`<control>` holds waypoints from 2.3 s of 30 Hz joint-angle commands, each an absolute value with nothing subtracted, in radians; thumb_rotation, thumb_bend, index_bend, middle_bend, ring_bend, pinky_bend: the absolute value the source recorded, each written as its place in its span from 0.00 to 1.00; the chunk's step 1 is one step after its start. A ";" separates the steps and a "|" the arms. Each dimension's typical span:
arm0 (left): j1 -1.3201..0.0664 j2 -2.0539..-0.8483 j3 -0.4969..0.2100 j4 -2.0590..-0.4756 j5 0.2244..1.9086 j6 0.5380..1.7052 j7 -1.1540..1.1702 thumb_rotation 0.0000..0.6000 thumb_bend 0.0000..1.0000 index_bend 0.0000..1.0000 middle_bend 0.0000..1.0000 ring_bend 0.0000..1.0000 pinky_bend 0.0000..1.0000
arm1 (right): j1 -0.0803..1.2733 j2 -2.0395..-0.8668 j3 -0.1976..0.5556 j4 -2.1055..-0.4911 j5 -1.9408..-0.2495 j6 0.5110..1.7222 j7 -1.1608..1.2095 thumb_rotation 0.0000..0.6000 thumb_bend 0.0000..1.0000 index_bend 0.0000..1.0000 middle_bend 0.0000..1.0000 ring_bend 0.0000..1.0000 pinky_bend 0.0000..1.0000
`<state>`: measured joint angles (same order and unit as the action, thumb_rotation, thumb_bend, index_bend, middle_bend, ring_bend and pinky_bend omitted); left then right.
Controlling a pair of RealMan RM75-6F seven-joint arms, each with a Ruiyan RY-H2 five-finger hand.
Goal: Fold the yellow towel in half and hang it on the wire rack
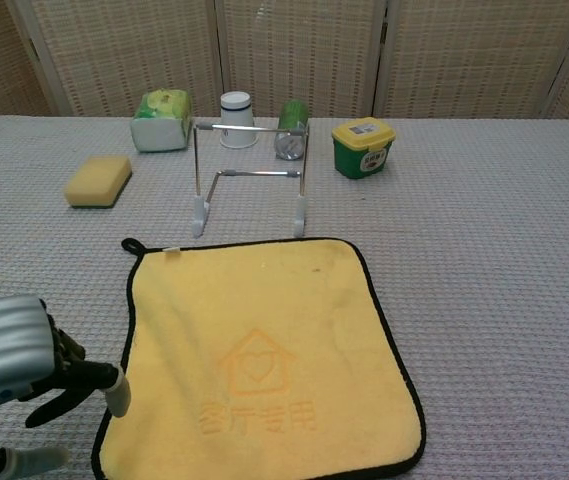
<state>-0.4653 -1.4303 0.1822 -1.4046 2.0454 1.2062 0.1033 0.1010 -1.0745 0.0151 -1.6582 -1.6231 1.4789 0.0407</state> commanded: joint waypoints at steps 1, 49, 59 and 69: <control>-0.459 -1.443 0.190 -1.408 2.027 1.193 0.126 1.00 0.32 0.39 0.75 0.73 0.91 | 0.101 -1.074 0.016 -1.658 -1.621 1.479 0.042 1.00 0.43 0.15 0.23 0.20 0.26; -0.457 -1.576 0.196 -1.390 1.880 1.160 0.188 1.00 0.44 0.52 0.80 0.78 0.92 | 0.098 -1.078 0.014 -1.642 -1.616 1.485 0.064 1.00 0.43 0.15 0.23 0.20 0.26; -0.457 -1.585 0.196 -1.379 1.878 1.189 0.163 1.00 0.47 0.57 0.83 0.80 0.93 | 0.109 -1.079 -0.004 -1.664 -1.675 1.485 0.047 1.00 0.43 0.15 0.26 0.22 0.26; -0.456 -1.582 0.198 -1.393 1.869 1.195 0.158 1.00 0.47 0.57 0.83 0.80 0.93 | 0.208 -1.143 -0.050 -1.711 -1.809 1.343 -0.028 1.00 0.39 0.26 0.40 0.40 0.39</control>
